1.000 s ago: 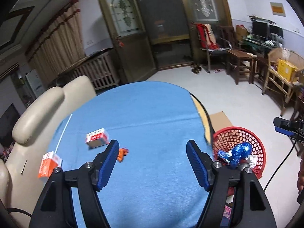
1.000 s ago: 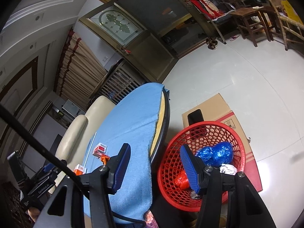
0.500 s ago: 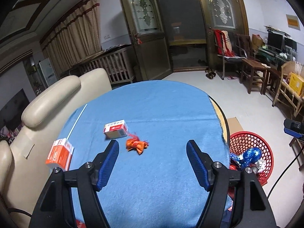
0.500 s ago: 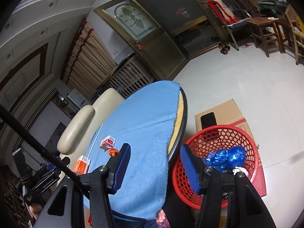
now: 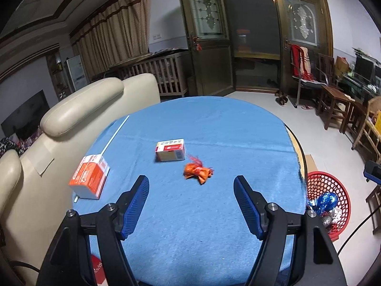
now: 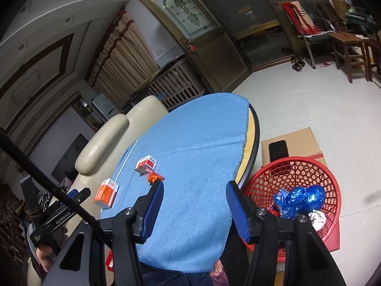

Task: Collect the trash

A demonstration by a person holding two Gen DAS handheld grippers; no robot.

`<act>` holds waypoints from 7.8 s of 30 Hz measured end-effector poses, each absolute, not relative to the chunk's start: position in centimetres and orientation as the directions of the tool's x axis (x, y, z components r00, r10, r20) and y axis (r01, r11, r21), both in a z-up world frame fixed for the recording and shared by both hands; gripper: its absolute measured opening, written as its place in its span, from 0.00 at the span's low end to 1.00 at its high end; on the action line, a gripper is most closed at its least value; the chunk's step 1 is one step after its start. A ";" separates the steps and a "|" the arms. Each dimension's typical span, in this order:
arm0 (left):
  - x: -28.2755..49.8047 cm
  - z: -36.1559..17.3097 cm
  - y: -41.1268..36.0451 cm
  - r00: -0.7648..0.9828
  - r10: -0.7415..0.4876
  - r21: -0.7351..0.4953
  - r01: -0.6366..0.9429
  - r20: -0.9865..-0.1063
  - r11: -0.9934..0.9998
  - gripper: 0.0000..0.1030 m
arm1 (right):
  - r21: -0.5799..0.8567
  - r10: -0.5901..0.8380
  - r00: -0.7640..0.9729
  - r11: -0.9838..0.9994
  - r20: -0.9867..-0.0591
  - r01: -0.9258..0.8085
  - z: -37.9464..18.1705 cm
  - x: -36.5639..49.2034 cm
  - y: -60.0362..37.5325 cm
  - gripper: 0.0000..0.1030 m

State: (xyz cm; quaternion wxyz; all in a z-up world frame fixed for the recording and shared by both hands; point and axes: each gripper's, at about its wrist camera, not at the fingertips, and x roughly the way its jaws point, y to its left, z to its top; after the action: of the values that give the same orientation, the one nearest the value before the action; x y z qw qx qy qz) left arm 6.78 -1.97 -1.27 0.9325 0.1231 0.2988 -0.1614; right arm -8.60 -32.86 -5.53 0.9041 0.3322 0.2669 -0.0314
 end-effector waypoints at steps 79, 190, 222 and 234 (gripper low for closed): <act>37.7 -9.9 1.0 0.480 -0.419 -0.016 0.643 -0.771 0.766 0.72 | 0.481 0.371 0.534 0.873 -0.760 0.078 -17.8 23.0 -20.0 0.25; 11.9 -7.5 2.8 0.581 -0.338 0.019 0.521 -0.740 0.853 0.49 | 0.471 0.304 0.672 0.879 -0.675 0.075 -12.8 12.4 -22.7 0.29; 5.6 -2.5 0.0 0.713 -0.294 0.177 0.507 -0.637 0.844 0.49 | 0.501 0.326 0.819 0.864 -0.472 -0.055 -3.6 -2.2 -23.3 0.29; 5.5 -4.7 -6.2 0.565 -0.390 0.112 0.659 -0.727 0.744 0.49 | 0.512 0.228 0.836 0.856 -0.499 0.071 -5.0 -5.5 -27.6 0.29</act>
State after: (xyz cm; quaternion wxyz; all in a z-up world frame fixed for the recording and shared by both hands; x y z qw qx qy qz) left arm 5.48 -6.16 -4.72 0.8640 0.1892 0.3544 -0.3035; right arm -5.55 -27.64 -5.02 0.9209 0.2647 0.2830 0.0426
